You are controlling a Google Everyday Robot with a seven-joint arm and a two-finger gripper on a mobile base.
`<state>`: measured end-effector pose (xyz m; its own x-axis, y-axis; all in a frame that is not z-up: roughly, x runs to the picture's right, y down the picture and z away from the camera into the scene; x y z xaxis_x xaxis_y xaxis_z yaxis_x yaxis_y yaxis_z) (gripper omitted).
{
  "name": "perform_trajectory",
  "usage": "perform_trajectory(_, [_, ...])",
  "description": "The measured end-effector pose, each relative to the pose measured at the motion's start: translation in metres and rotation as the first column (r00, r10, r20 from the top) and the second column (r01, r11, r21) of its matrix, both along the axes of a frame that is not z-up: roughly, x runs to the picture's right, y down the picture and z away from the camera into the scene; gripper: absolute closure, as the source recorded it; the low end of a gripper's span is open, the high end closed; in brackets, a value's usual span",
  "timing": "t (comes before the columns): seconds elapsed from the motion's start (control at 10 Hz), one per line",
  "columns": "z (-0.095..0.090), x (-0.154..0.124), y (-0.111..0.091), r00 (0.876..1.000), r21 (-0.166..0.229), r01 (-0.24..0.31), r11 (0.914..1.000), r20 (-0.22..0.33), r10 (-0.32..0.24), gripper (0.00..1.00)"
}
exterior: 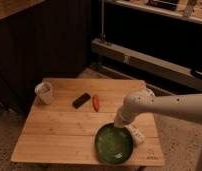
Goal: Drag the ceramic bowl in a circle
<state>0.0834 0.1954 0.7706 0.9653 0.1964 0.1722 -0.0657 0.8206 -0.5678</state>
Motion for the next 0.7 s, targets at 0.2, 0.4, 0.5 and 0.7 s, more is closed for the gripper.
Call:
perform_trajectory(0.2, [-0.007,-0.019,0.004,0.996,0.022,0.074,0.997,0.045,-0.075,1.0])
perform_trajectory(0.4, [0.002,-0.055,-0.011,0.998,0.006,0.048,0.9988,0.029,-0.048,1.0])
perform_trajectory(0.5, [0.005,-0.073,-0.017,0.998,0.006,0.057,0.9984,0.032,-0.057,1.0])
perform_trajectory(0.7, [0.0,-0.113,-0.016,0.99,0.021,0.126,0.9918,0.059,-0.127,1.0])
